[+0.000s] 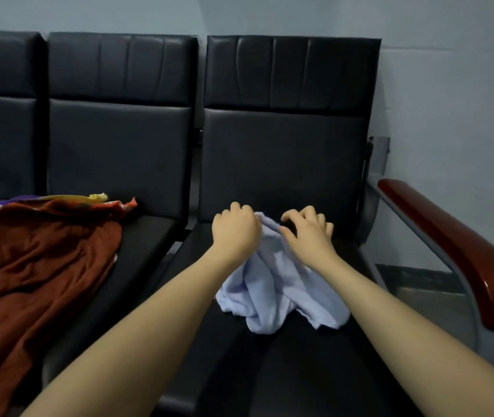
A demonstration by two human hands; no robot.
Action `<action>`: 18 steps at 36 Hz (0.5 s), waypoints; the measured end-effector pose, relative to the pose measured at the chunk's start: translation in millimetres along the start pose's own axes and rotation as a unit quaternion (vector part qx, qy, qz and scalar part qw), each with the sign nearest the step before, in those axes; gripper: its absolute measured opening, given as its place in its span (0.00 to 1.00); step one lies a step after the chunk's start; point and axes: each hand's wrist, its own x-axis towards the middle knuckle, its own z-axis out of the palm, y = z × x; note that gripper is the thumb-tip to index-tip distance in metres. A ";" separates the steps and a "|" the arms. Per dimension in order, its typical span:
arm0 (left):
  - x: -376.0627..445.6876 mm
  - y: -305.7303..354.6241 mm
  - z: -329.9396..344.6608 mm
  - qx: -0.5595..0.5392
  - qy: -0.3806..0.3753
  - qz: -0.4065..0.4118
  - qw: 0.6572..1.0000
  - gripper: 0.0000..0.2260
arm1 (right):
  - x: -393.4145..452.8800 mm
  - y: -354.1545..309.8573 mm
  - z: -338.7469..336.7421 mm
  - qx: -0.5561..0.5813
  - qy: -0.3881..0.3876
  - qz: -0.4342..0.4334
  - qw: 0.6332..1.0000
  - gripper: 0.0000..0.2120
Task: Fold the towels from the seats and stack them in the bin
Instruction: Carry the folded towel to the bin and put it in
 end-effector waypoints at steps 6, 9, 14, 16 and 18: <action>-17.7 -22.8 21.9 0.031 -0.050 -0.052 0.997 0.11 | -20.0 8.6 16.8 0.109 -0.142 -0.027 0.983 0.04; -25.0 -24.1 28.0 0.036 -0.073 -0.050 0.995 0.10 | -34.0 18.4 19.9 0.105 -0.200 -0.009 0.974 0.09; -36.7 -13.9 32.2 -0.012 -0.095 -0.033 0.995 0.08 | -51.9 36.9 21.0 -0.045 -0.223 -0.054 0.972 0.16; -40.8 -7.6 33.9 -0.008 -0.098 -0.019 0.995 0.08 | -56.3 41.7 21.9 -0.082 -0.234 -0.067 0.967 0.15; -42.7 -1.5 35.3 -0.007 -0.086 -0.011 0.996 0.08 | -57.2 45.5 21.2 -0.099 -0.240 -0.073 0.963 0.11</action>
